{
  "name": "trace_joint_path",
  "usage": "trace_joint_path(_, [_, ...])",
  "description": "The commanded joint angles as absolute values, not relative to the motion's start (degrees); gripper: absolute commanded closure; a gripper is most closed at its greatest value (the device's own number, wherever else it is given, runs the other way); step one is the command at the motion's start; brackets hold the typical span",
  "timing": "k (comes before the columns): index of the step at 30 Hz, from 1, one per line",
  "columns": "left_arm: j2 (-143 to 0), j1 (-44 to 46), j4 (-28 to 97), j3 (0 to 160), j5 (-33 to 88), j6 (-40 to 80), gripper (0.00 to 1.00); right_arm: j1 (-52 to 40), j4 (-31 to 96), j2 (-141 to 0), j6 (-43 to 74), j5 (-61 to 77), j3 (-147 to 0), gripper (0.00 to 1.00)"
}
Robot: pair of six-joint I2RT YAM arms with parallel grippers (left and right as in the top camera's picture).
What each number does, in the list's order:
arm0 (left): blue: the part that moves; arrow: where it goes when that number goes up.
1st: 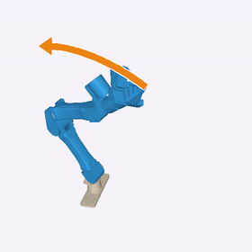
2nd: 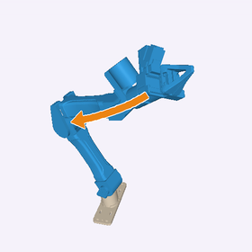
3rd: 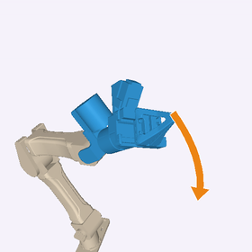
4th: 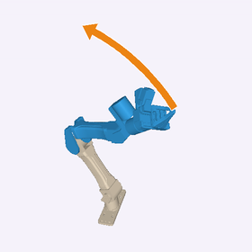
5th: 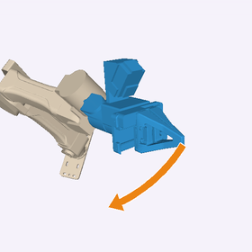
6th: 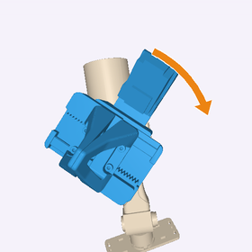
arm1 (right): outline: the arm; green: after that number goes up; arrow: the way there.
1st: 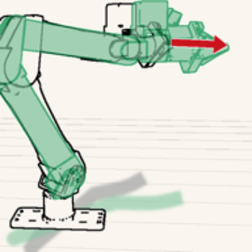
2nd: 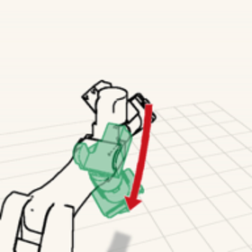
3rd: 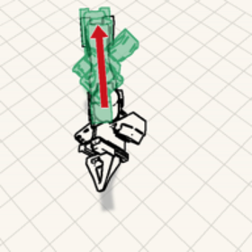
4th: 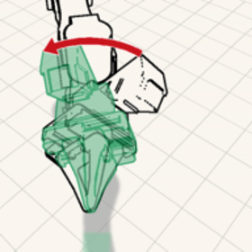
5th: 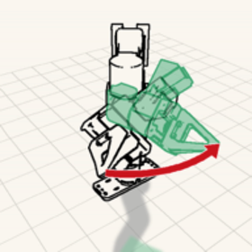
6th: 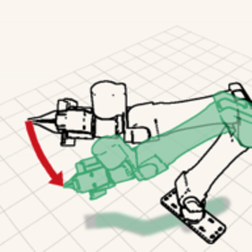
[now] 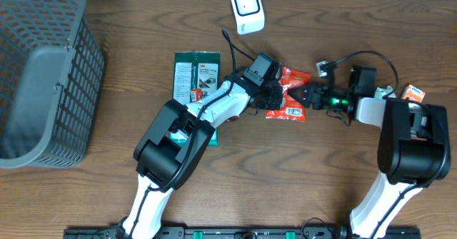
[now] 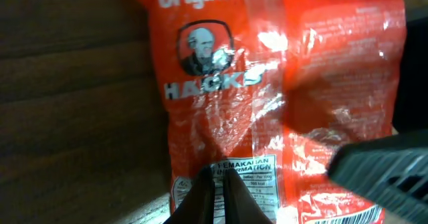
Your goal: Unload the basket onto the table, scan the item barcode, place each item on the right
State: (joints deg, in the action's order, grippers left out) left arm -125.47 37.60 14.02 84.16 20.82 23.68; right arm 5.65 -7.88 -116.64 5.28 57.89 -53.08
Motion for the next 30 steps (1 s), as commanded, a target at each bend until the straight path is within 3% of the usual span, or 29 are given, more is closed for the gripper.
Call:
trace_joint_path(1, [-130.4, 37.4, 17.1, 80.7, 15.3, 22.7, 0.91, 3.4, -8.9, -117.4, 6.4, 55.5, -52.7, 0.37])
trace_joint_path(11, [-130.4, 37.4, 17.1, 80.8, 15.3, 22.5, 0.9, 3.5, -10.1, -117.4, 6.8, 55.6, -52.7, 0.58])
trace_joint_path(20, [-130.3, 37.3, 17.1, 80.8, 15.3, 19.4, 0.91, 6.7, -9.4, -116.4, 7.6, 58.6, -52.7, 0.52])
trace_joint_path(30, [-130.3, 37.3, 17.1, 80.8, 15.4, 18.2, 0.9, 7.3, -7.9, -116.3, 9.6, 58.6, -52.7, 0.8])
